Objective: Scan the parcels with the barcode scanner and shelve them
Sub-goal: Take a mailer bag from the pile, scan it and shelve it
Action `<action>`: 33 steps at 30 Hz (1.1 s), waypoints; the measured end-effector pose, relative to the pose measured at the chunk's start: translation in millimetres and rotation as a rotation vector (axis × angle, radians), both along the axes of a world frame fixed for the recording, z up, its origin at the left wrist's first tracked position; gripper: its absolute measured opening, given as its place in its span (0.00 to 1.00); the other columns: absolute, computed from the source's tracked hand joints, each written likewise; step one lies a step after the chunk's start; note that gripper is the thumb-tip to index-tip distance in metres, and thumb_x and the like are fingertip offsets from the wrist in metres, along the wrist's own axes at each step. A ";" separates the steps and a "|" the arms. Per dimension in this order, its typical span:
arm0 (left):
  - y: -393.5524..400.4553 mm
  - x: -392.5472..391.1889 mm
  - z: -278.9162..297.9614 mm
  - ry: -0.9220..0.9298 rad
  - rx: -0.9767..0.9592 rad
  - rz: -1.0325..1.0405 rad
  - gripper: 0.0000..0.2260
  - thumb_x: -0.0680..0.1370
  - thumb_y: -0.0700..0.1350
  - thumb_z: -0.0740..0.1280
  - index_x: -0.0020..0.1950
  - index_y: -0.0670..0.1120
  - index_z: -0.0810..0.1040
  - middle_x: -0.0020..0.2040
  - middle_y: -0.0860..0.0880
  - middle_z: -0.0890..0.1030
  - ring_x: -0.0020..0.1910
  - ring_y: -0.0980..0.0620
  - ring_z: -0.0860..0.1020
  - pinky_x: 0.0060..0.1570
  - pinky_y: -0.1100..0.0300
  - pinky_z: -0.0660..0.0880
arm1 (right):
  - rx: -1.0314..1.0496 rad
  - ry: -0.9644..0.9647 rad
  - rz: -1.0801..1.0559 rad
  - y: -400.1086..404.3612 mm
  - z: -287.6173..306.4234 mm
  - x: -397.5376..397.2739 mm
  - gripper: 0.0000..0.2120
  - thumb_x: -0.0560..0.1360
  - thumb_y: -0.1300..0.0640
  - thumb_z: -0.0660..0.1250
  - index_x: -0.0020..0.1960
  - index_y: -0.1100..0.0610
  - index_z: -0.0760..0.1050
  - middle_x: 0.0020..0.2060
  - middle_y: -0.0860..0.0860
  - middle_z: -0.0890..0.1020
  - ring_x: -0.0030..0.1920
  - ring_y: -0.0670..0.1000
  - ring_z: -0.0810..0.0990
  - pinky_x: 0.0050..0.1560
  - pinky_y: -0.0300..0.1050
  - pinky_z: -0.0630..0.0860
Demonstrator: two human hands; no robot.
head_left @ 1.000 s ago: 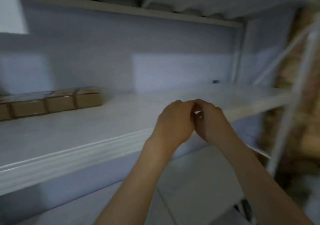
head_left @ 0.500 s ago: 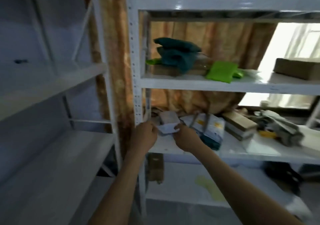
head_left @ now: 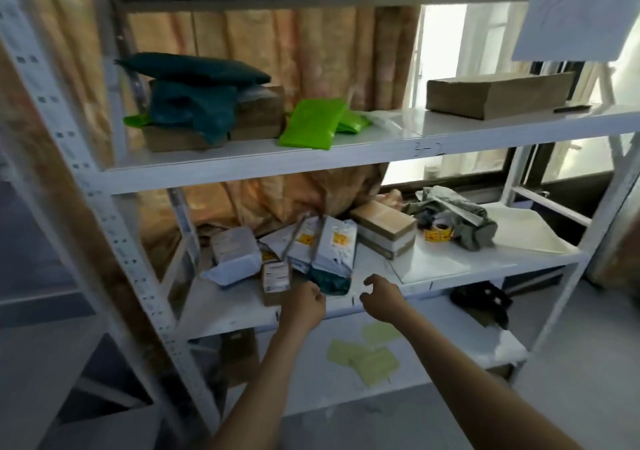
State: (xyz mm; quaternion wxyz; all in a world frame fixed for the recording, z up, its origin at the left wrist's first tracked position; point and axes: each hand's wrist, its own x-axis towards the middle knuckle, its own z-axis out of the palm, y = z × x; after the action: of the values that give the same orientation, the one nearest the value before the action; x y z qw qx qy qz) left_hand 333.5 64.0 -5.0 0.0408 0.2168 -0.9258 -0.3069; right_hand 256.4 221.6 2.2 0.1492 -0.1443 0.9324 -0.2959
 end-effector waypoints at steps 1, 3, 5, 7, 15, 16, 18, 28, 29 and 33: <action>6.9 -20.9 -3.4 -0.012 0.006 -0.004 0.09 0.82 0.46 0.58 0.58 0.45 0.74 0.54 0.43 0.77 0.47 0.43 0.74 0.43 0.54 0.72 | -0.007 -0.008 -0.003 7.3 -1.1 -17.5 0.21 0.81 0.54 0.60 0.73 0.58 0.66 0.63 0.60 0.77 0.52 0.57 0.79 0.45 0.45 0.73; 17.4 -56.6 -8.5 -0.041 0.035 -0.003 0.14 0.83 0.47 0.58 0.67 0.45 0.72 0.58 0.43 0.78 0.45 0.45 0.75 0.43 0.55 0.73 | -0.019 -0.029 -0.016 20.1 -3.2 -50.6 0.22 0.81 0.54 0.60 0.73 0.58 0.65 0.65 0.60 0.76 0.58 0.59 0.78 0.52 0.47 0.75; 23.7 -86.4 -13.3 -0.042 0.053 -0.001 0.16 0.83 0.47 0.57 0.69 0.44 0.71 0.56 0.41 0.79 0.38 0.48 0.72 0.37 0.56 0.70 | -0.025 -0.053 -0.017 28.7 -6.9 -81.8 0.22 0.81 0.55 0.60 0.74 0.59 0.65 0.66 0.60 0.75 0.61 0.60 0.77 0.57 0.48 0.74; 27.3 -108.0 -16.7 -0.026 0.052 0.023 0.15 0.83 0.47 0.57 0.68 0.44 0.72 0.54 0.40 0.79 0.36 0.48 0.71 0.33 0.57 0.65 | -0.027 -0.064 -0.010 33.8 -12.2 -110.7 0.22 0.81 0.55 0.60 0.74 0.59 0.65 0.67 0.60 0.74 0.63 0.60 0.75 0.59 0.49 0.73; 11.8 -162.1 -31.0 -0.102 0.017 0.164 0.06 0.81 0.44 0.57 0.54 0.44 0.71 0.47 0.42 0.76 0.39 0.47 0.74 0.41 0.54 0.72 | -0.115 -0.231 -0.016 23.0 -41.6 -187.7 0.23 0.80 0.53 0.60 0.74 0.58 0.64 0.63 0.60 0.76 0.47 0.55 0.73 0.44 0.46 0.70; 7.4 -170.2 -31.6 -0.107 0.012 0.175 0.08 0.82 0.45 0.58 0.57 0.44 0.72 0.51 0.41 0.77 0.46 0.45 0.76 0.44 0.55 0.72 | -0.133 -0.259 -0.027 18.2 -45.4 -196.0 0.23 0.80 0.53 0.60 0.73 0.58 0.64 0.60 0.60 0.78 0.45 0.55 0.73 0.42 0.46 0.70; -3.2 -189.5 -34.8 -0.124 0.028 0.185 0.14 0.81 0.46 0.58 0.66 0.44 0.70 0.62 0.42 0.76 0.59 0.42 0.75 0.51 0.58 0.71 | -0.193 -0.344 -0.070 7.8 -53.1 -212.5 0.23 0.79 0.55 0.61 0.72 0.59 0.65 0.47 0.58 0.77 0.37 0.56 0.72 0.37 0.46 0.69; -77.4 -295.5 -62.8 -0.188 0.097 0.163 0.26 0.78 0.51 0.63 0.74 0.46 0.62 0.70 0.41 0.70 0.66 0.38 0.71 0.64 0.45 0.69 | -0.369 -0.716 -0.234 -65.9 -70.0 -300.2 0.21 0.78 0.56 0.67 0.67 0.66 0.71 0.54 0.64 0.74 0.48 0.62 0.78 0.54 0.56 0.79; -83.4 -302.1 -62.2 -0.198 0.103 0.146 0.25 0.79 0.50 0.62 0.74 0.45 0.63 0.70 0.41 0.70 0.65 0.38 0.71 0.64 0.46 0.70 | -0.360 -0.728 -0.232 -73.5 -72.8 -308.5 0.23 0.77 0.55 0.68 0.67 0.65 0.70 0.55 0.63 0.73 0.48 0.61 0.79 0.53 0.55 0.80; -111.0 -331.1 -67.4 -0.209 0.203 0.121 0.24 0.79 0.48 0.62 0.73 0.41 0.65 0.69 0.40 0.71 0.65 0.39 0.72 0.61 0.50 0.72 | -0.341 -0.783 -0.247 -101.1 -78.2 -340.5 0.16 0.78 0.55 0.68 0.59 0.63 0.68 0.56 0.62 0.73 0.56 0.63 0.79 0.58 0.56 0.77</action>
State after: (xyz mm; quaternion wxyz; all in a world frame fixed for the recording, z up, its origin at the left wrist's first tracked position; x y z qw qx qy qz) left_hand 2.4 -47.0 -72.5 -0.0594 0.3060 -0.8744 -0.3717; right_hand -84.1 120.5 -76.0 0.4285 0.0687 0.7539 -0.4932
